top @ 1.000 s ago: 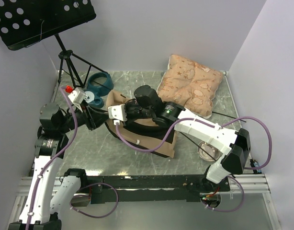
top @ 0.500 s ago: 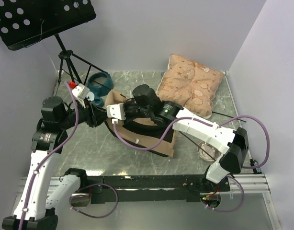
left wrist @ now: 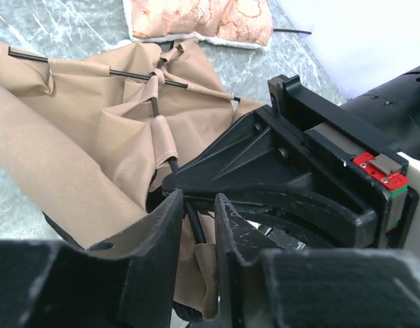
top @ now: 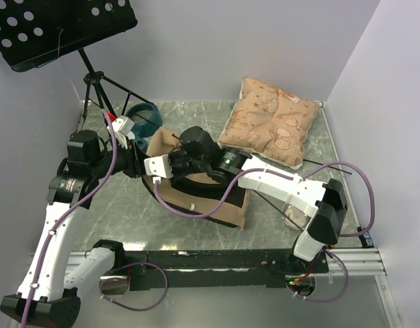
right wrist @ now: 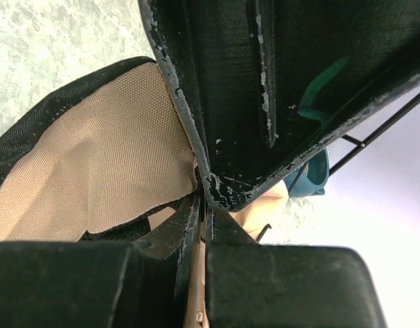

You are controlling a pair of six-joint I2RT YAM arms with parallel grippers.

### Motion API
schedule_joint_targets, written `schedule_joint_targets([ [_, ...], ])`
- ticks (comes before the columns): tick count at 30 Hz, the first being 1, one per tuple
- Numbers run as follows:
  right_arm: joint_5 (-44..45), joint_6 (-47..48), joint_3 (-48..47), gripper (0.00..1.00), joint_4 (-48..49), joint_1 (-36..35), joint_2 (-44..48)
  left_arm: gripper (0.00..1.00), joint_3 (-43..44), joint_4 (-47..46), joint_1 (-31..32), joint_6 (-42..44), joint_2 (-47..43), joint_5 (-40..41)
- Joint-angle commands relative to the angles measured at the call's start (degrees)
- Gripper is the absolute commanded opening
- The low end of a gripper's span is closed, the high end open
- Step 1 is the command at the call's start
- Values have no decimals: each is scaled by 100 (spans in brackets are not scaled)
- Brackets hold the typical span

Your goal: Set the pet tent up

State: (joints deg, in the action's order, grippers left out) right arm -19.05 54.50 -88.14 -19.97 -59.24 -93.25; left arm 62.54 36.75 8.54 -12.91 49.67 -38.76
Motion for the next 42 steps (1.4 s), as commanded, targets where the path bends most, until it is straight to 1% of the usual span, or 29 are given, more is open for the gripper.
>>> schedule_joint_targets([
  [1, -46, -54, -221, 0, -130, -8, 18, 34, 240, 349, -10, 165, 157, 211],
  [4, -55, -18, -107, 0, -95, -17, 70, 50, 293, 394, -10, 104, 105, 185],
  [6, -55, -1, -20, 0, -69, -8, 97, 55, 425, 420, -18, 87, 52, 159],
  [8, -55, -10, 68, 0, -43, -8, 132, 57, 626, 534, -19, 157, 43, 63],
  [12, -55, -36, 148, 0, -16, -8, 176, 58, 978, 911, -36, 209, 8, -8],
  [15, -55, -27, 192, 0, 2, 0, 193, 58, 971, 1140, -106, 262, -202, -184],
  [18, -64, -10, 183, 0, 2, 0, 202, 56, 847, 1474, -168, 420, -431, 52],
  [21, -81, 8, 174, 0, -16, 9, 202, 50, 786, 1712, -273, 508, -633, 333],
  [23, -90, 17, 183, 0, -7, 9, 211, 44, 855, 1817, -326, 578, -739, 518],
  [27, -108, -1, 165, 0, -16, 9, 193, 39, 1128, 2107, -335, 929, -749, 1124],
  [29, -117, -1, 148, 0, -25, 9, 176, 39, 1347, 2466, -335, 1472, -643, 986],
  [31, -125, 8, 139, 0, -16, 9, 185, 40, 1549, 2933, -326, 2071, -494, 556],
  [34, -134, -1, 148, 0, -7, 9, 194, 40, 1629, 3215, -335, 2528, -239, 624],
  [39, -134, -1, 69, 0, -42, 9, 176, 32, 1691, 3549, -326, 3127, 157, 107],
  [42, -152, -18, 51, 0, -16, 9, 185, 28, 1595, 3427, -335, 3058, 245, -69],
])
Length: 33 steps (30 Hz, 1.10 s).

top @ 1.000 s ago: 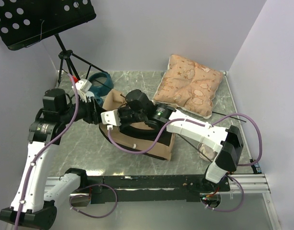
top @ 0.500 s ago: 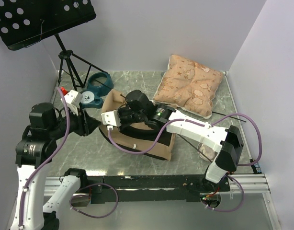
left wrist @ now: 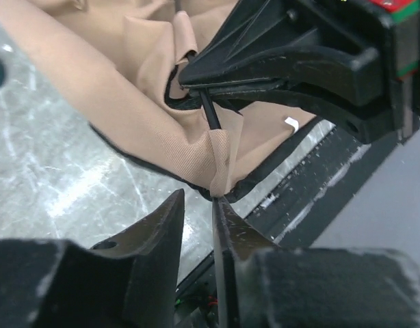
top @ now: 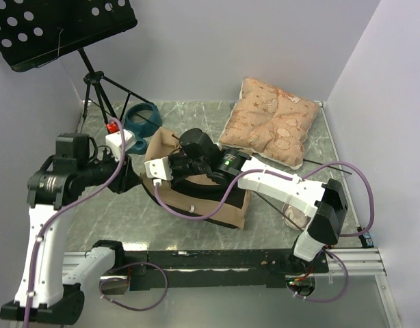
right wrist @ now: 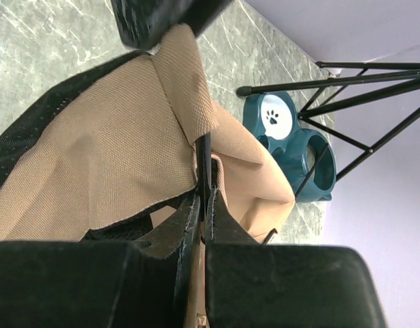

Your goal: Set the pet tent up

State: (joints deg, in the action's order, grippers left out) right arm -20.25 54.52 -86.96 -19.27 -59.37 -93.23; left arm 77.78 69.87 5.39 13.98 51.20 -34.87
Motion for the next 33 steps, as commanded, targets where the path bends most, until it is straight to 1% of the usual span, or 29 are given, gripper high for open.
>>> schedule_joint_targets([
  [1, -49, -21, -67, 0, -95, 22, 174, 27, 19, 11, -20, 299, 66, -537],
  [5, -49, -38, -49, 0, -95, 14, 182, 21, -131, -420, -20, -87, 22, -801],
  [10, -102, -21, -76, 0, -139, -4, 165, 20, -271, -737, -12, -378, 101, -1013],
  [20, -155, -47, -58, 0, -139, -101, 209, 28, -614, -1422, -11, -1072, 83, -1022],
  [22, -163, -47, -49, 0, -147, -127, 209, 31, -650, -1484, -11, -1151, 74, -1021],
  [29, -181, -82, -32, 0, -113, -153, 191, 37, -860, -1581, -11, -1354, 92, -987],
  [31, -198, -82, -32, 0, -121, -162, 200, 42, -931, -1634, -11, -1354, 101, -1030],
  [32, -207, -91, -40, 0, -130, -171, 191, 42, -931, -1651, -11, -1563, 118, -1100],
  [33, -199, -91, -32, 0, -139, -180, 183, 42, -940, -1634, -3, -1556, 127, -1153],
])
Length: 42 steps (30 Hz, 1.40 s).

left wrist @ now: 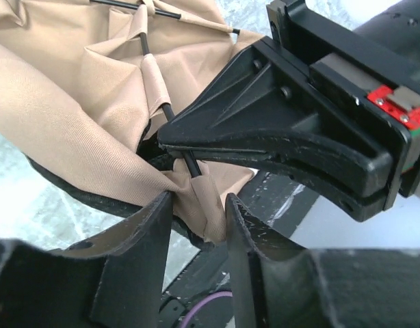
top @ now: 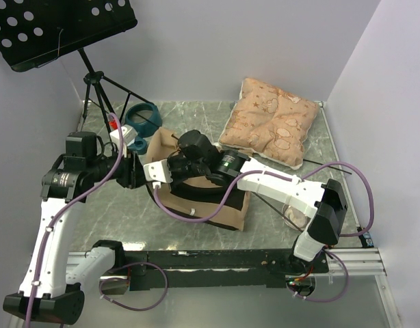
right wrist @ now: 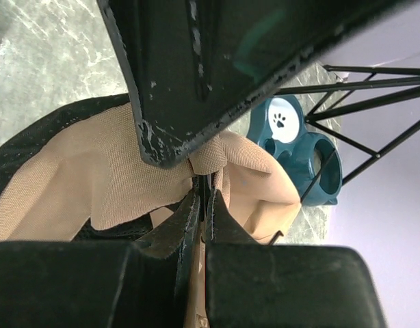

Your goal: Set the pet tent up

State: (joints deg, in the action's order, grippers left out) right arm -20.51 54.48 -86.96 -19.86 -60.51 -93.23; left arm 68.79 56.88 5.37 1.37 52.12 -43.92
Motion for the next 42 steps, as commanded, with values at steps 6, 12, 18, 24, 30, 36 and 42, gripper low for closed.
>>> schedule_joint_targets([
  [6, -225, -113, -40, 0, -36, -75, 174, 19, -103, -397, 8, -268, 105, -336],
  [12, -409, -157, -41, 0, -53, -84, 182, 24, -156, -257, 70, -208, 281, -424],
  [18, -550, -148, 39, 0, -88, -84, 218, 26, -384, -309, 70, -382, 229, -292],
  [24, -708, -192, -102, 0, -132, -84, 147, 20, -569, -494, 70, -672, 316, -257],
  [30, -674, -148, 117, 3, -203, 4, 209, 1, -367, -152, 70, -366, 308, -284],
  [36, -717, -113, 495, 34, -168, 495, 262, 1, -305, -28, 70, -321, 35, -407],
  [42, -849, -34, 575, 35, -98, 909, 25, 1, -235, 60, 70, -269, 140, -415],
])
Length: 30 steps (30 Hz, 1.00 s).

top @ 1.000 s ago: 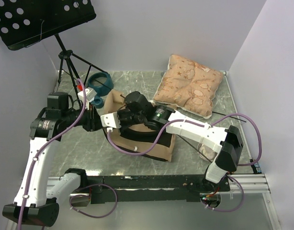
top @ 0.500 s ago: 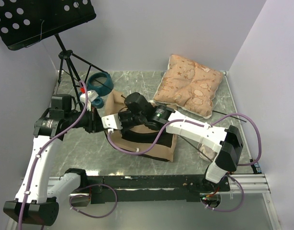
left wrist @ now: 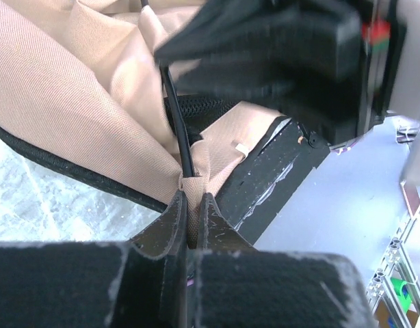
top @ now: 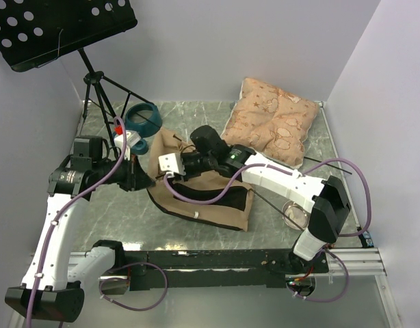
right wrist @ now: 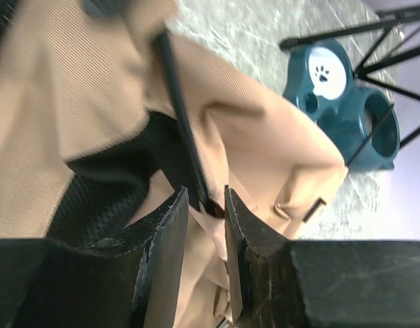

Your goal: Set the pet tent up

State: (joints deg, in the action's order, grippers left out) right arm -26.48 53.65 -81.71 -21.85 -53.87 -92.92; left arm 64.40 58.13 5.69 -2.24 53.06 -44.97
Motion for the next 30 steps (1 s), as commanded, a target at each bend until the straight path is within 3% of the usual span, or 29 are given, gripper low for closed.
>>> schedule_joint_targets([
  [1, -261, 58, 68, 35, 136, 271, -32, 1, 204, -65, 37, 92, 55, -311],
  [7, -322, 49, 120, 27, 260, 351, -173, 1, 213, -91, 37, 92, 99, -267],
  [12, -481, -82, 85, 49, 347, 342, -173, 1, 213, -118, 37, 57, 117, -214],
  [17, -507, 14, 50, 50, 400, 333, -235, 1, 196, -109, 37, 57, 117, -205],
  [24, -534, 84, 199, 42, 602, 368, -498, 1, 292, -135, 37, 22, 196, -240],
  [30, -560, 111, 349, 26, 717, 605, -709, 1, 459, -73, 37, 84, 258, -188],
])
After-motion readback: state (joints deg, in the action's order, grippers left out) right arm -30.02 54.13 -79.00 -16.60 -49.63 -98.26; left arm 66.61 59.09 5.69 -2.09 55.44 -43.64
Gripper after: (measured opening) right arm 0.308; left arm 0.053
